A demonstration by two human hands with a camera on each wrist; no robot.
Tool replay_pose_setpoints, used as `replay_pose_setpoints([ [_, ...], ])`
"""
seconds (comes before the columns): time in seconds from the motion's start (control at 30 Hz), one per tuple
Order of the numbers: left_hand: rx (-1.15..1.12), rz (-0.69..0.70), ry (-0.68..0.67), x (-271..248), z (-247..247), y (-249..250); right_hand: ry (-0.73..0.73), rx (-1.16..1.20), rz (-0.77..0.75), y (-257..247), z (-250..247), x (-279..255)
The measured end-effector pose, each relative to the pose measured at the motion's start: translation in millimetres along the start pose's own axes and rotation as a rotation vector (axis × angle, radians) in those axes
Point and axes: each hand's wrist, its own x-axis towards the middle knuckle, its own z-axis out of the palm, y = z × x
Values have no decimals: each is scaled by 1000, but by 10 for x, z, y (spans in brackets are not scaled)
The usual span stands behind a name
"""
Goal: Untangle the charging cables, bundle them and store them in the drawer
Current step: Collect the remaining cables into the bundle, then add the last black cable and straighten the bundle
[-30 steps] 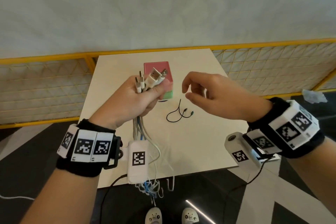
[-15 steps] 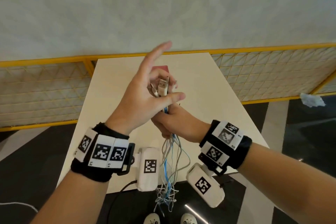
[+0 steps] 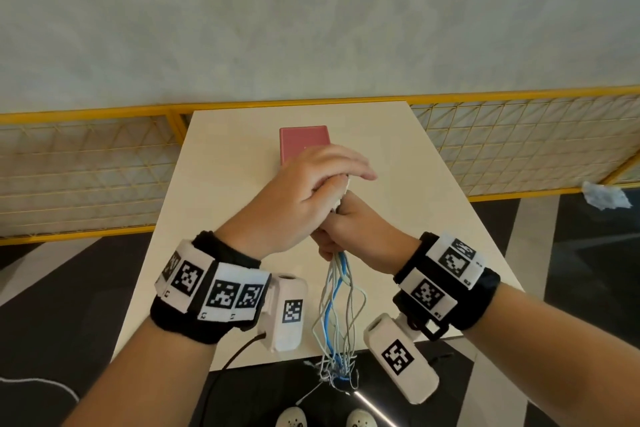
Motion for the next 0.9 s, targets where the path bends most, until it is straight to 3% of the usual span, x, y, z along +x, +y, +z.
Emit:
replay_pose_setpoints([
  [0.13, -279, -90, 59, -57, -55, -39, -6, 31, -4, 22, -29, 34],
  [0.23, -473, -290, 56, -74, 21, -160, 11, -50, -78, 45, -76, 115],
  [0.3, -476, -377, 30, -65, 98, -252, 16, -139, -159, 71, -103, 163],
  [0.4, -314, -343, 126, -41, 170, -346, -44, -118, -232, 126, -121, 213],
  [0.5, -175, -271, 274, -35, 210, -433, -143, -12, -151, 171, -86, 306],
  [0.57, -178, -302, 394, -22, 199, -519, -179, -124, -75, 324, -54, 401],
  [0.7, -539, -457, 704, 97, 12, -722, -461, -443, 52, 927, -119, 533],
  [0.8, -636, -597, 770, 108, -169, -905, -632, -677, 254, 1363, -381, 653],
  [0.83, -631, -633, 755, 92, -188, -979, -583, -711, 289, 1476, -485, 721],
  [0.9, -618, -683, 719, 51, -181, -1100, -300, -777, 299, 1700, -676, 876],
])
